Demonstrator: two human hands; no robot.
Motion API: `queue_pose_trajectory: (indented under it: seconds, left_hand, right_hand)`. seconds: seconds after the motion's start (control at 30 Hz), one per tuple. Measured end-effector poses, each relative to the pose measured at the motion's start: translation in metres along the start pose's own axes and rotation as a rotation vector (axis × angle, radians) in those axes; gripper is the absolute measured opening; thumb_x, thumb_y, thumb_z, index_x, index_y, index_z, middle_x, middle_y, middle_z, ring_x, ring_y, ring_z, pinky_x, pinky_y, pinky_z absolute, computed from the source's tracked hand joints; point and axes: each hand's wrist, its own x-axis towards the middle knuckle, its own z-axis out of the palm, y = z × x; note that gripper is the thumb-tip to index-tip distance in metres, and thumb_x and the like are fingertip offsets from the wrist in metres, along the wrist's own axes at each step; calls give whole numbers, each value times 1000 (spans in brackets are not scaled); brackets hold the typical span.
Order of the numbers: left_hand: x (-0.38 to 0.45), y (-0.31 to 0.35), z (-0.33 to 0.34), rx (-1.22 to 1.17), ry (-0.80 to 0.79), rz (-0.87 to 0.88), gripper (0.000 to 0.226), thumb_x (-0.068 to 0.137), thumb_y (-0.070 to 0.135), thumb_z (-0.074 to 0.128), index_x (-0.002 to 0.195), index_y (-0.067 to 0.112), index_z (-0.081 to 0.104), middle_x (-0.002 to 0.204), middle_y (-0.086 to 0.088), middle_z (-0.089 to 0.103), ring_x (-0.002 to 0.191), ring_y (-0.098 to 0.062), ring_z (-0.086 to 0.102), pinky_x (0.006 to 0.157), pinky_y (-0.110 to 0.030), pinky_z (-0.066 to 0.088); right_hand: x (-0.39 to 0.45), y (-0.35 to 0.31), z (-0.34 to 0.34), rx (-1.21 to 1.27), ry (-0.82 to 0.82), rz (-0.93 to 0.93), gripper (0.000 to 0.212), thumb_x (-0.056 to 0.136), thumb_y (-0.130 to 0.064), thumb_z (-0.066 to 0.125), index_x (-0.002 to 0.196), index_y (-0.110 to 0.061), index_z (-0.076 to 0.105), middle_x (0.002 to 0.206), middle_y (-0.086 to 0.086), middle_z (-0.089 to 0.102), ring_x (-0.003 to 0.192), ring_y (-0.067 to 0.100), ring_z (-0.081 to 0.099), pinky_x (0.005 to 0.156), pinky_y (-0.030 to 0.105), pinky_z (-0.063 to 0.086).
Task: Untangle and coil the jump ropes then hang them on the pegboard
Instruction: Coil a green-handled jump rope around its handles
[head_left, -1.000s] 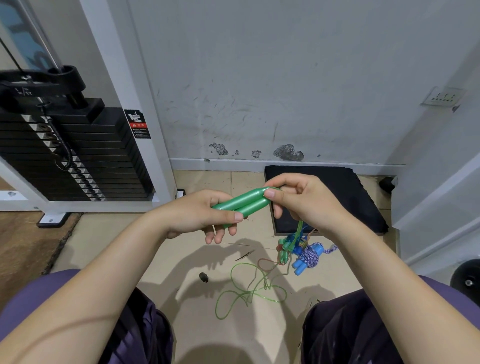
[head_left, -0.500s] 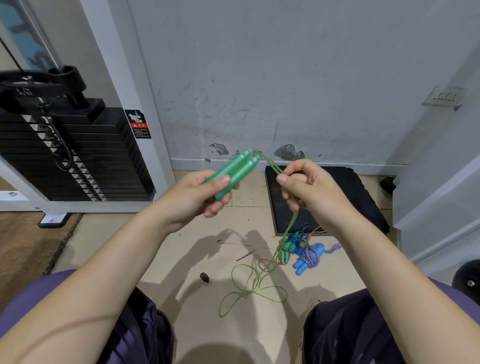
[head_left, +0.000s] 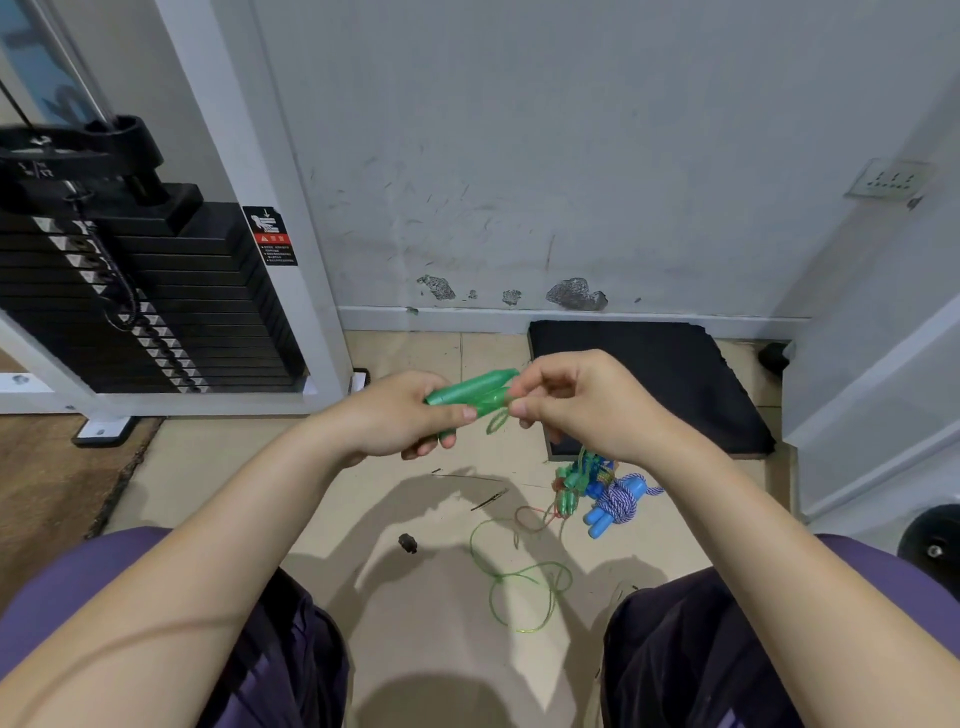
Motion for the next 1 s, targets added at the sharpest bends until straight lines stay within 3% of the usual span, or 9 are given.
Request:
queue_pose_trajectory:
  seconds: [0.17, 0.27, 0.33, 0.43, 0.53, 0.6, 0.83, 0.93, 1.0]
  left_hand:
    - [3, 3, -8, -327, 206, -14, 16, 100, 18, 54, 102, 3, 57, 68, -6, 55, 42, -7, 41, 39, -17, 32]
    - [3, 3, -15, -532, 212, 19, 23, 101, 19, 51, 107, -1, 59, 70, -7, 51, 43, -8, 39, 39, -17, 30]
    - [2, 4, -18, -596, 175, 43, 26, 100, 20, 50, 108, -3, 59, 70, -6, 51, 44, -8, 38, 40, -17, 29]
    - [-1, 6, -17, -550, 26, 66, 27, 97, 21, 52, 107, -2, 60, 69, -6, 52, 45, -9, 36, 39, -17, 28]
    - [-4, 6, -11, -474, -171, 82, 27, 94, 25, 59, 104, 0, 62, 69, -5, 52, 45, -9, 35, 39, -17, 28]
    - [-4, 5, -8, -485, -201, 88, 27, 93, 25, 59, 103, 1, 63, 70, -6, 51, 45, -9, 35, 40, -17, 27]
    - [-2, 9, -22, -948, 12, 107, 31, 90, 26, 51, 106, 0, 58, 69, -2, 47, 43, -3, 34, 39, -12, 25]
    - [-1, 9, -20, -899, 111, 102, 28, 99, 22, 48, 109, -2, 57, 70, -3, 48, 44, -5, 35, 40, -13, 26]
    - [0, 9, -14, -812, 143, 103, 28, 100, 21, 48, 111, -3, 57, 70, -4, 50, 45, -6, 35, 40, -15, 29]
  right_hand:
    - [2, 4, -16, -64, 120, 35, 27, 81, -19, 78, 103, -25, 63, 61, -4, 55, 50, 6, 45, 57, 22, 41]
    - [0, 11, -29, -122, 22, 126, 33, 82, -12, 73, 109, -24, 60, 68, 2, 53, 50, 11, 46, 57, 32, 44]
    - [-3, 13, -30, -117, -17, 173, 39, 81, -15, 75, 114, -26, 58, 71, 0, 58, 52, 15, 54, 59, 38, 50]
    - [-6, 7, -25, 65, -1, 157, 43, 82, -24, 78, 119, -26, 55, 74, -1, 64, 52, 18, 56, 56, 27, 49]
    - [-6, -1, -20, 249, 45, 79, 35, 88, -25, 71, 120, -16, 59, 77, 8, 64, 53, 20, 53, 56, 29, 48]
    - [-4, -1, -19, 297, 75, 38, 26, 92, -20, 65, 115, -9, 61, 72, 8, 62, 51, 20, 47, 52, 31, 41]
    - [-1, 2, -25, 478, 206, 37, 8, 99, -14, 54, 104, -8, 53, 64, 4, 53, 46, 14, 32, 45, 23, 26]
    - [0, 3, -24, 418, 261, 73, 5, 97, -11, 57, 97, -6, 58, 64, 4, 59, 46, 13, 34, 45, 22, 28]
    - [1, 4, -20, 195, 334, 125, 6, 93, -12, 64, 90, -6, 63, 62, 3, 64, 45, 11, 42, 47, 21, 35]
